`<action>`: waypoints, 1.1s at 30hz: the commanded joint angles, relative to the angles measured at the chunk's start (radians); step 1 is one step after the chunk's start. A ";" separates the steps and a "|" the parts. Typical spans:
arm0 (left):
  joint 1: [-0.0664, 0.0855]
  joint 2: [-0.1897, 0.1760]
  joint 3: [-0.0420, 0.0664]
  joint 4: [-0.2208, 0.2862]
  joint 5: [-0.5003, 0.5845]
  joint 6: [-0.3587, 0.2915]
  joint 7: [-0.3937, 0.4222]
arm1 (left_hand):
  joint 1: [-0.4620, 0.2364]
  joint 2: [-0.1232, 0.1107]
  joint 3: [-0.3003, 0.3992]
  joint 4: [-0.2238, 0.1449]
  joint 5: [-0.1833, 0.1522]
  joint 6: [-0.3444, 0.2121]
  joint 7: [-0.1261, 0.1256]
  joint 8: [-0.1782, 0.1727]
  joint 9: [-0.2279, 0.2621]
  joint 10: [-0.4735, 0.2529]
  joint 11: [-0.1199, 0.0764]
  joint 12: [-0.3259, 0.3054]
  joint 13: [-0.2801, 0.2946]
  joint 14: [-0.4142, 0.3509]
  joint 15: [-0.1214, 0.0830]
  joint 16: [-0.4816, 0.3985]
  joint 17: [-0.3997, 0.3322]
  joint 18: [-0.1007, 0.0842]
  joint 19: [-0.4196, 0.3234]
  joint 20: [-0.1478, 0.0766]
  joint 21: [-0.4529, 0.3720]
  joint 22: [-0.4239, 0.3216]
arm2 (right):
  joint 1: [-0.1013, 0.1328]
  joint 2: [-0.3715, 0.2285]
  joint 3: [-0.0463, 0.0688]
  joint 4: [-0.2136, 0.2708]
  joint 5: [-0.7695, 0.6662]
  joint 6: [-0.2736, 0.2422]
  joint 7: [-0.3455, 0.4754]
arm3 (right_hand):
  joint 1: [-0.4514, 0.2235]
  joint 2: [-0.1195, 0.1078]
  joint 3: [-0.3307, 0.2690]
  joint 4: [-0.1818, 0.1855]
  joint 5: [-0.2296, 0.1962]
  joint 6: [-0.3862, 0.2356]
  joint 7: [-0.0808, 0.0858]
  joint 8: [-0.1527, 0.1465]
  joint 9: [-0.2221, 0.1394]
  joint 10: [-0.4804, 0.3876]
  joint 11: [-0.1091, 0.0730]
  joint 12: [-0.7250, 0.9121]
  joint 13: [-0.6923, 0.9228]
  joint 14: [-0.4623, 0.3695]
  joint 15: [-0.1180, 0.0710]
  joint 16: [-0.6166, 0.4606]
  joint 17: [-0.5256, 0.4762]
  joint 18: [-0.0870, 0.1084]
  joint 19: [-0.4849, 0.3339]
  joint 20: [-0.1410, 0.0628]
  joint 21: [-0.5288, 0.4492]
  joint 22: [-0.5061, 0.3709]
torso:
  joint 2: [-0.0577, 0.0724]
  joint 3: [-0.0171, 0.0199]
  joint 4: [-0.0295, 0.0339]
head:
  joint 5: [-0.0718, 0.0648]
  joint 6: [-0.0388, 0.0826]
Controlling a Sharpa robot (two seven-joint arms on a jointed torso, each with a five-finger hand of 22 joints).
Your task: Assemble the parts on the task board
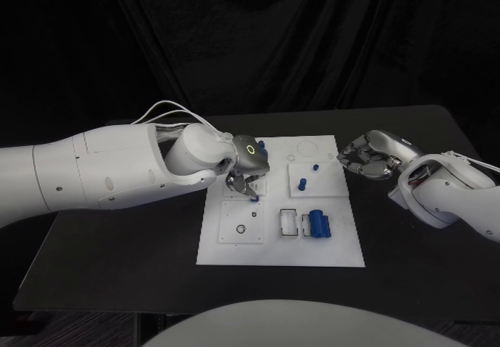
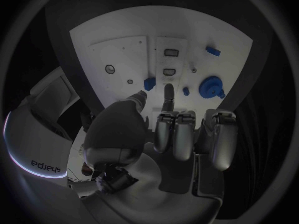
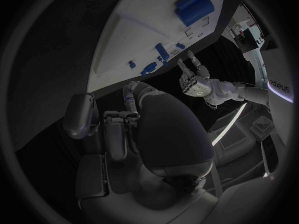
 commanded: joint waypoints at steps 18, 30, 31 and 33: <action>-0.021 0.007 0.000 0.010 0.033 0.031 0.005 | 0.018 0.010 0.005 -0.005 0.012 0.002 -0.002 0.012 0.029 0.104 0.007 0.004 0.263 0.104 0.002 0.003 0.263 -0.006 0.105 0.001 0.003 0.263 | -0.002 -0.003 0.001 0.003 0.000 -0.011 -0.005 | 0.000 0.008 0.002 -0.004 0.005 0.006 0.002 -0.001 0.001 0.097 -0.004 0.000 0.256 0.106 -0.003 0.001 0.262 -0.001 -0.001 -0.005 0.001 0.150 | -0.001 -0.0003 -0.0022 | 0.007 0.000; -0.043 0.007 0.000 0.010 0.035 0.009 -0.017 | 0.031 0.012 0.009 -0.011 0.022 -0.002 -0.002 0.016 0.044 0.104 0.006 0.004 0.263 0.104 0.002 0.003 0.263 -0.006 0.105 0.002 0.003 0.263 | -0.002 -0.003 0.001 0.002 0.000 -0.008 -0.009 | 0.000 0.008 0.002 -0.004 0.006 0.005 0.003 -0.002 0.001 0.096 -0.004 0.000 0.255 0.106 -0.003 0.000 0.261 0.000 -0.001 -0.005 -0.001 0.150 | -0.003 -0.0012 -0.0028 | 0.008 0.000; -0.045 0.007 0.000 0.009 0.036 0.007 -0.020 | 0.034 0.011 0.010 -0.013 0.027 -0.004 -0.002 0.017 0.048 0.104 0.006 0.004 0.263 0.104 0.002 0.003 0.263 -0.006 0.105 0.002 0.003 0.263 | -0.002 -0.003 0.001 0.002 0.000 -0.007 -0.009 | -0.001 0.008 0.002 -0.004 0.006 0.004 0.003 -0.002 0.001 0.096 -0.004 0.000 0.255 0.106 -0.003 -0.001 0.261 0.000 -0.001 -0.005 -0.002 0.149 | -0.003 -0.0012 -0.0027 | 0.008 0.000; -0.046 0.008 0.000 0.008 0.036 0.007 -0.028 | 0.038 0.011 0.011 -0.014 0.031 -0.005 -0.002 0.017 0.051 0.104 0.006 0.004 0.263 0.104 0.002 0.003 0.263 -0.006 0.105 0.002 0.003 0.263 | -0.002 -0.003 0.001 0.003 0.000 -0.007 -0.010 | -0.001 0.008 0.002 -0.004 0.006 0.004 0.003 -0.002 0.001 0.096 -0.004 0.000 0.255 0.106 -0.003 -0.001 0.261 0.000 -0.001 -0.005 -0.002 0.149 | -0.002 -0.0016 -0.0027 | 0.010 0.000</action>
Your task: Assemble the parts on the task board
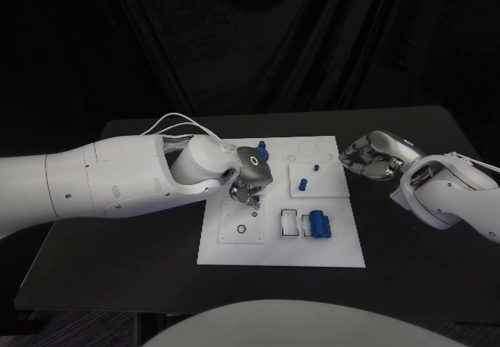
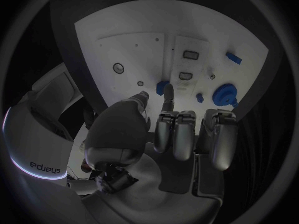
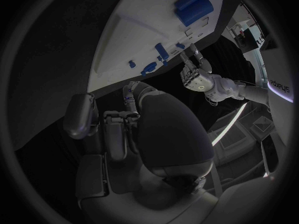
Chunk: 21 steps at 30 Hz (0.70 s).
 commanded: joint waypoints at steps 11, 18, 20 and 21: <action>-0.011 0.013 0.001 -0.015 0.005 0.004 -0.041 | 0.061 0.008 0.035 -0.039 0.037 -0.025 -0.004 0.004 0.028 0.104 0.003 0.004 0.263 0.104 -0.001 0.003 0.263 -0.006 0.105 -0.001 0.003 0.263 | -0.002 -0.001 0.001 0.002 0.000 -0.004 -0.011 | -0.001 0.008 0.002 -0.004 0.006 0.004 0.003 -0.002 0.001 0.096 -0.004 0.000 0.255 0.106 -0.003 -0.001 0.261 0.000 -0.001 -0.005 -0.002 0.149 | 0.002 -0.0001 -0.0008 | 0.003 0.000; -0.018 0.020 0.001 -0.020 0.005 0.014 -0.054 | 0.068 0.002 0.043 -0.048 0.040 -0.036 -0.001 -0.001 0.034 0.104 0.005 0.004 0.263 0.104 -0.001 0.003 0.263 -0.006 0.105 -0.001 0.003 0.263 | -0.002 -0.001 0.001 0.003 0.002 -0.001 -0.013 | -0.001 0.008 0.002 -0.004 0.006 0.004 0.003 -0.002 0.001 0.096 -0.004 0.000 0.255 0.106 -0.003 -0.001 0.261 0.000 -0.001 -0.005 -0.002 0.149 | 0.002 0.0008 -0.0012 | 0.003 0.000; -0.019 0.022 0.001 -0.020 0.005 0.017 -0.053 | 0.068 0.001 0.043 -0.048 0.040 -0.037 0.000 -0.002 0.035 0.104 0.005 0.004 0.263 0.104 0.000 0.003 0.263 -0.006 0.105 -0.001 0.003 0.263 | -0.002 -0.001 0.001 0.002 0.003 0.000 -0.013 | -0.001 0.008 0.002 -0.004 0.006 0.004 0.003 -0.002 0.001 0.096 -0.004 0.000 0.255 0.106 -0.003 -0.001 0.261 0.000 -0.001 -0.005 -0.002 0.149 | 0.002 0.0004 -0.0003 | 0.002 0.000; -0.019 0.022 0.001 -0.019 0.005 0.018 -0.052 | 0.066 0.000 0.043 -0.048 0.038 -0.039 0.001 -0.003 0.036 0.104 0.006 0.004 0.263 0.104 0.000 0.003 0.263 -0.006 0.105 -0.001 0.003 0.263 | -0.002 -0.001 0.001 0.002 0.003 0.000 -0.013 | -0.001 0.008 0.002 -0.004 0.006 0.004 0.003 -0.002 0.001 0.096 -0.004 0.000 0.255 0.106 -0.003 -0.001 0.261 0.000 -0.001 -0.005 -0.002 0.149 | 0.002 0.0003 -0.0001 | 0.001 0.000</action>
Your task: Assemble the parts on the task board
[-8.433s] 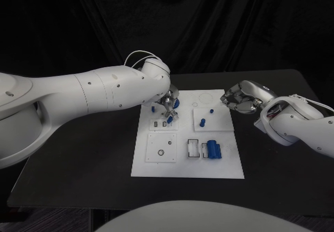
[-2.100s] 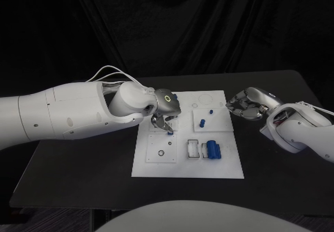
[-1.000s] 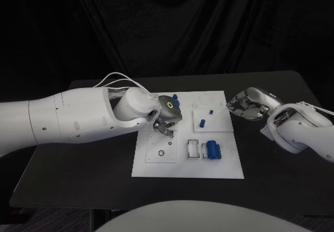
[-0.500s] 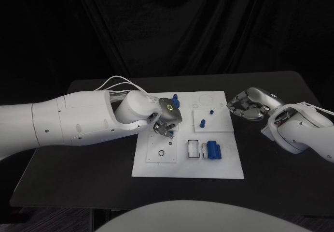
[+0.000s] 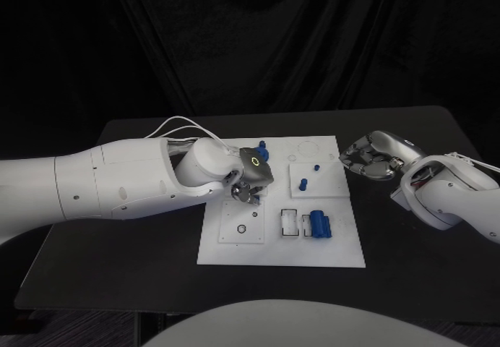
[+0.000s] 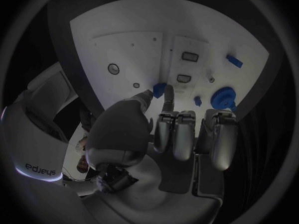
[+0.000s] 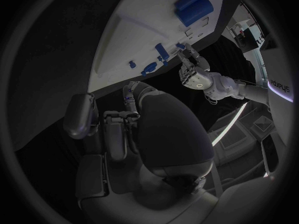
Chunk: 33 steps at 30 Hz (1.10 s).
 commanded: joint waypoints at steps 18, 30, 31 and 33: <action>-0.007 0.002 0.001 0.002 0.002 0.027 -0.007 | 0.001 -0.004 0.009 -0.011 0.005 -0.019 0.005 -0.010 0.011 0.104 0.009 0.004 0.263 0.104 0.003 0.003 0.263 -0.006 0.105 0.002 0.003 0.263 | -0.002 0.002 0.001 -0.002 0.001 0.005 -0.013 | -0.002 0.008 0.003 -0.003 0.006 0.003 0.003 -0.003 0.001 0.096 -0.003 0.000 0.256 0.106 -0.003 0.000 0.261 0.000 -0.001 -0.005 -0.002 0.149 | 0.000 -0.0002 0.0008 | -0.002 0.000; -0.007 0.001 0.001 0.000 0.002 0.029 -0.005 | 0.030 -0.013 0.100 -0.067 0.105 -0.030 0.002 -0.023 0.027 0.104 0.004 0.004 0.263 0.104 0.001 0.003 0.263 -0.006 0.105 0.000 0.003 0.263 | -0.002 0.003 0.001 -0.002 0.001 0.010 -0.015 | -0.003 0.009 0.003 -0.003 0.006 0.003 0.004 -0.004 0.001 0.095 -0.003 -0.001 0.255 0.105 -0.003 -0.001 0.260 0.000 -0.002 -0.005 -0.003 0.148 | 0.000 -0.0009 0.0000 | 0.001 0.000; -0.007 0.001 0.001 0.000 0.002 0.030 -0.005 | 0.028 -0.014 0.106 -0.068 0.109 -0.031 0.002 -0.024 0.028 0.104 0.004 0.004 0.263 0.104 0.001 0.003 0.263 -0.006 0.105 0.000 0.003 0.263 | -0.002 0.004 0.001 -0.002 0.001 0.010 -0.015 | -0.003 0.009 0.003 -0.003 0.006 0.003 0.004 -0.004 0.001 0.095 -0.003 -0.001 0.255 0.105 -0.003 -0.001 0.260 0.000 -0.002 -0.005 -0.003 0.148 | 0.000 -0.0009 -0.0002 | 0.001 0.000; -0.007 0.000 0.001 0.000 0.002 0.032 -0.003 | 0.021 -0.018 0.129 -0.076 0.125 -0.031 0.002 -0.027 0.030 0.104 0.004 0.004 0.263 0.104 0.001 0.003 0.263 -0.006 0.105 -0.001 0.003 0.263 | -0.002 0.004 0.001 -0.003 0.001 0.010 -0.015 | -0.003 0.009 0.003 -0.003 0.006 0.003 0.004 -0.004 0.001 0.095 -0.003 -0.001 0.255 0.105 -0.003 -0.001 0.260 0.000 -0.002 -0.005 -0.003 0.148 | 0.000 -0.0002 0.0003 | 0.001 0.000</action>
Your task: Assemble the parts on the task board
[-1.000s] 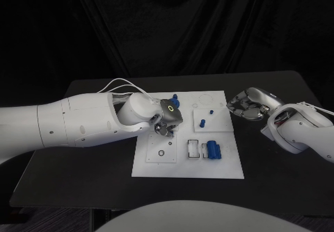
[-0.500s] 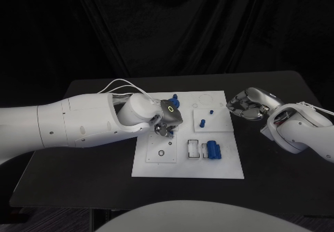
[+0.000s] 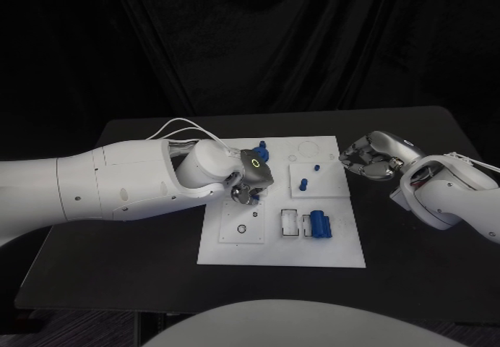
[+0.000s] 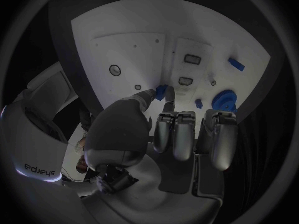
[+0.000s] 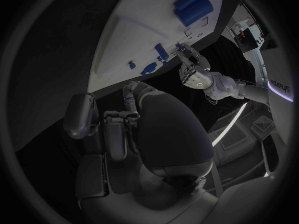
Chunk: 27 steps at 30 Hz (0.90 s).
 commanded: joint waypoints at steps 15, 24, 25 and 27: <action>-0.003 -0.003 0.000 -0.002 0.000 0.016 0.023 | -0.041 -0.012 0.118 -0.027 0.074 -0.007 0.000 -0.007 0.019 0.107 -0.001 0.004 0.263 0.104 -0.001 0.003 0.263 -0.006 0.105 -0.002 0.003 0.263 | -0.002 0.000 0.001 -0.001 0.000 0.008 -0.017 | -0.003 0.009 0.003 -0.003 0.006 0.003 0.004 -0.004 0.001 0.095 -0.003 -0.001 0.254 0.105 -0.003 -0.001 0.260 0.000 -0.002 -0.005 -0.003 0.149 | 0.001 0.0005 0.0002 | 0.001 0.000; -0.003 -0.010 0.000 0.000 0.000 -0.008 0.045 | -0.064 0.001 0.181 -0.035 0.090 0.007 -0.004 0.007 0.042 0.107 -0.003 0.004 0.263 0.104 -0.003 0.003 0.263 -0.006 0.105 -0.003 0.003 0.263 | -0.002 0.000 0.001 -0.002 0.000 0.009 -0.019 | -0.004 0.009 0.003 -0.003 0.006 0.002 0.004 -0.005 0.001 0.094 -0.003 -0.002 0.253 0.105 -0.002 -0.002 0.259 0.001 -0.003 -0.005 -0.006 0.148 | 0.000 0.0007 -0.0004 | 0.004 0.000; -0.003 -0.011 0.000 0.001 0.000 -0.012 0.049 | -0.065 0.001 0.185 -0.036 0.091 0.007 -0.005 0.008 0.044 0.107 -0.004 0.004 0.263 0.104 -0.003 0.003 0.263 -0.006 0.105 -0.003 0.003 0.263 | -0.002 0.000 0.001 -0.002 0.000 0.009 -0.019 | -0.004 0.009 0.003 -0.003 0.006 0.002 0.004 -0.005 0.001 0.094 -0.003 -0.002 0.253 0.105 -0.002 -0.002 0.259 0.001 -0.003 -0.005 -0.006 0.148 | 0.000 0.0006 -0.0005 | 0.004 0.000; -0.003 -0.014 0.000 0.002 0.000 -0.020 0.055 | -0.071 0.003 0.202 -0.041 0.095 0.009 -0.007 0.013 0.052 0.107 -0.006 0.004 0.263 0.104 -0.005 0.003 0.263 -0.006 0.105 -0.004 0.003 0.263 | -0.002 -0.001 0.001 -0.002 0.000 0.009 -0.020 | -0.005 0.009 0.004 -0.003 0.006 0.001 0.004 -0.005 0.001 0.093 -0.003 -0.003 0.252 0.105 -0.002 -0.003 0.259 0.001 -0.004 -0.005 -0.009 0.147 | 0.000 0.0005 -0.0004 | 0.005 0.000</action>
